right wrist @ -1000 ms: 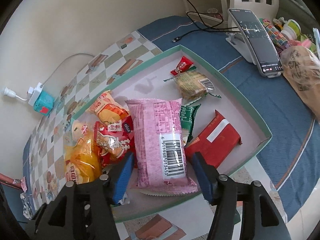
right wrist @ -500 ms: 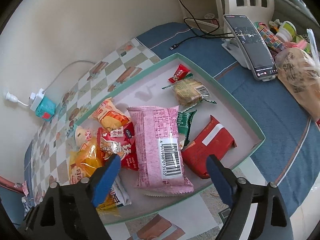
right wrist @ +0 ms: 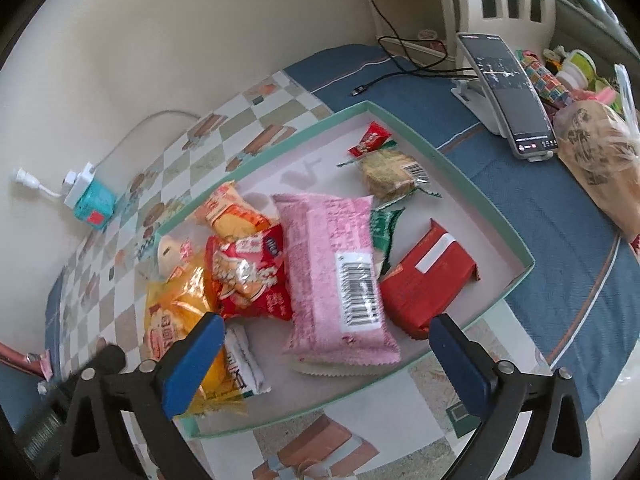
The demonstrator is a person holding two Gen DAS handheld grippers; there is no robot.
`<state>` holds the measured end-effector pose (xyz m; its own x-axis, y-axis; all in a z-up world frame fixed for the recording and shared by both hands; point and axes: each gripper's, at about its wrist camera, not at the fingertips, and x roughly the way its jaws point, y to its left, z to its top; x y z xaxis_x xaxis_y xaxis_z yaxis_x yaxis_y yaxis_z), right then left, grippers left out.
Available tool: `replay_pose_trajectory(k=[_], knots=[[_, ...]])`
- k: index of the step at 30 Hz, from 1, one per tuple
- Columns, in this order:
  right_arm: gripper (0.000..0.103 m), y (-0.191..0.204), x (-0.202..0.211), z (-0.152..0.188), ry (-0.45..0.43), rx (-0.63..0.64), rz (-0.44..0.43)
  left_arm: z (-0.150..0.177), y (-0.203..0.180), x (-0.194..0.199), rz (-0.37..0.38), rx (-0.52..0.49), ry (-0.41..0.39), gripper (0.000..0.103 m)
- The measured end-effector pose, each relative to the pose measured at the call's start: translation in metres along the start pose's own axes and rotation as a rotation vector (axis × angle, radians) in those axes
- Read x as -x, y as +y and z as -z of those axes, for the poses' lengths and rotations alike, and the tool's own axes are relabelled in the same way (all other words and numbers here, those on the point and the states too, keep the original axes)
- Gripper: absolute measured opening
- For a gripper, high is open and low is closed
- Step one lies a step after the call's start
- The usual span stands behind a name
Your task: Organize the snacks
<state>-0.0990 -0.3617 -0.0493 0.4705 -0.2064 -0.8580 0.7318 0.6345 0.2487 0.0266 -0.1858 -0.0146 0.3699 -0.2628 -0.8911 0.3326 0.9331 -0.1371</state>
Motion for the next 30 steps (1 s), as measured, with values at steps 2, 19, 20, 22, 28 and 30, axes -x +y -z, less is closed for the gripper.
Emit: replay_pose_trajectory(k=[2, 19, 20, 22, 28, 30], knots=[[0.103, 0.006, 0.002, 0.003, -0.001, 0.02, 0.002, -0.002, 0.013, 0.003, -0.035, 0.039, -0.01, 0.097], [0.103, 0.068, 0.026, 0.039, -0.024, 0.219, 0.035, 0.016, 0.1, 0.017, -0.211, 0.168, 0.091, 0.097], [0.103, 0.071, 0.028, 0.042, -0.026, 0.23, 0.035, 0.018, 0.102, 0.02, -0.21, 0.163, 0.089, 0.097], [0.103, 0.075, 0.031, 0.046, -0.029, 0.247, 0.037, 0.023, 0.104, 0.025, -0.211, 0.148, 0.081, 0.097], [0.103, 0.083, 0.041, 0.059, -0.035, 0.284, 0.042, 0.037, 0.109, 0.037, -0.223, 0.106, 0.07, 0.097], [0.103, 0.085, 0.044, 0.062, -0.038, 0.294, 0.043, 0.04, 0.11, 0.041, -0.228, 0.1, 0.06, 0.097]])
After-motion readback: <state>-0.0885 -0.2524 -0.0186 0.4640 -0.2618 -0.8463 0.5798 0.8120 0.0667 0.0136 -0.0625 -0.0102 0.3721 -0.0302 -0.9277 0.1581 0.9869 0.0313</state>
